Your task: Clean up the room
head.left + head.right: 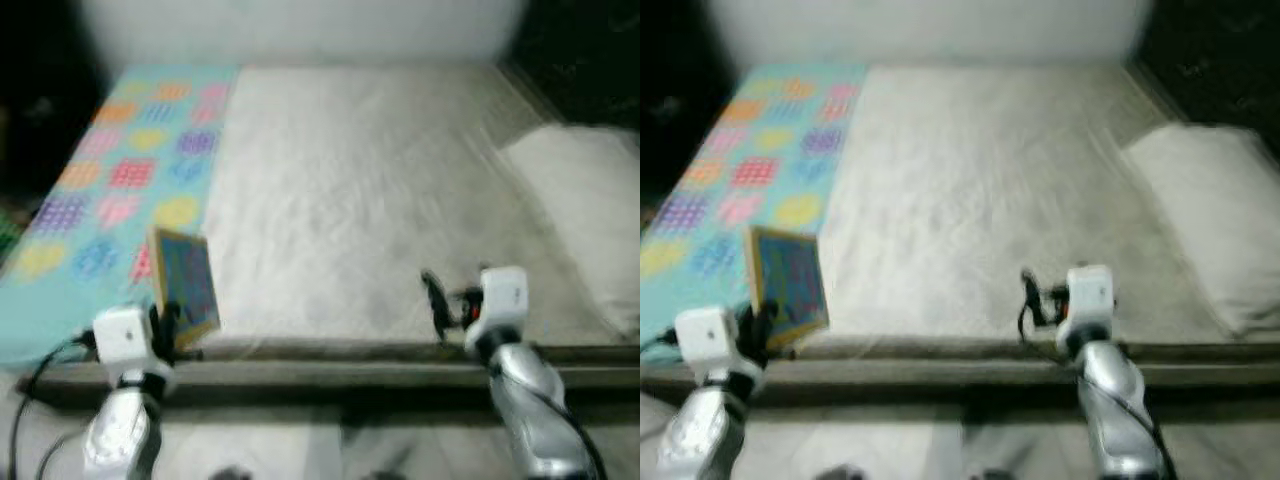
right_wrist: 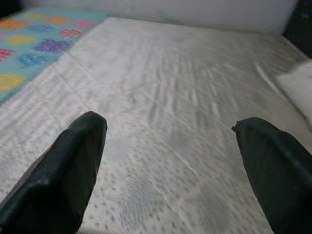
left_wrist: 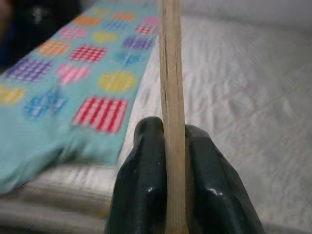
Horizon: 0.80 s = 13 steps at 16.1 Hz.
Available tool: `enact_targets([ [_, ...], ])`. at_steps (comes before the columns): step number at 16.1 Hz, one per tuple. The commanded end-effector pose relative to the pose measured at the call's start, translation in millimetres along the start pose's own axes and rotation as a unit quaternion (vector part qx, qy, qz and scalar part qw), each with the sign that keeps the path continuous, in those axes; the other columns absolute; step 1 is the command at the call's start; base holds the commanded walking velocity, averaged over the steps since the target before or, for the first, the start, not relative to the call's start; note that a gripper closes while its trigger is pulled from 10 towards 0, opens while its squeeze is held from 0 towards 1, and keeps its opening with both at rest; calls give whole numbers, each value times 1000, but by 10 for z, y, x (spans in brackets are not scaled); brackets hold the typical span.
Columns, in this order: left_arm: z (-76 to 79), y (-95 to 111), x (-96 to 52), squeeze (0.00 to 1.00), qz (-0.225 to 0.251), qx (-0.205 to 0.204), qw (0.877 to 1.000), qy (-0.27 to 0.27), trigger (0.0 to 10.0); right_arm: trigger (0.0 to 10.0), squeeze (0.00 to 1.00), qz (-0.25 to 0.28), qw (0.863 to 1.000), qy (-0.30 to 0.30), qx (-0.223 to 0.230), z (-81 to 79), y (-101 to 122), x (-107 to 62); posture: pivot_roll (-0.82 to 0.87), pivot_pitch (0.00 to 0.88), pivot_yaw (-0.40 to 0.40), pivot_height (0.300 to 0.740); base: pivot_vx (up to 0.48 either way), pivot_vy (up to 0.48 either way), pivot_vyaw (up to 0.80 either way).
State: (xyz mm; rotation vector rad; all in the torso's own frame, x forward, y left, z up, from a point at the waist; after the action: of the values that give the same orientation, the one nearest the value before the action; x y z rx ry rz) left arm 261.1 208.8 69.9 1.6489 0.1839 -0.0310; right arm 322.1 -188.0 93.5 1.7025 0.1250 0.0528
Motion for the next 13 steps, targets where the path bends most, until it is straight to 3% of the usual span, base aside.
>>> enact_targets([
  [1, -39, 127, 37, 0, 23, 10, 1000, 4, 10000, 10000, 0, 0, 1000, 2, 2, -7, -10, -11, -126, 101, -6, 740, 0, 0, 0],
  [13, 61, 220, 65, 0, 51, 2, 998, -26, 10000, 10000, 0, 8, 1000, 2, 6, -19, 16, 26, -127, 89, -2, 740, 20, 0, 0],
])
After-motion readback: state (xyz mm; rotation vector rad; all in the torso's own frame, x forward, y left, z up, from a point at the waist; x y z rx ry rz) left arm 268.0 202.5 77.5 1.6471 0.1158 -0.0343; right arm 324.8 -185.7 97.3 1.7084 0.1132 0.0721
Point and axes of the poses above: a point about 5 cm out from each wrist's last joint towards the gripper, its own x axis pointing out of the wrist towards the gripper, its own y axis along the axis of the wrist's last joint, z = x × y, the point moved 4 cm from there along x, pointing out of the wrist towards the gripper, and after that the axes turned 12 degrees about x, right-handed, at the moved point
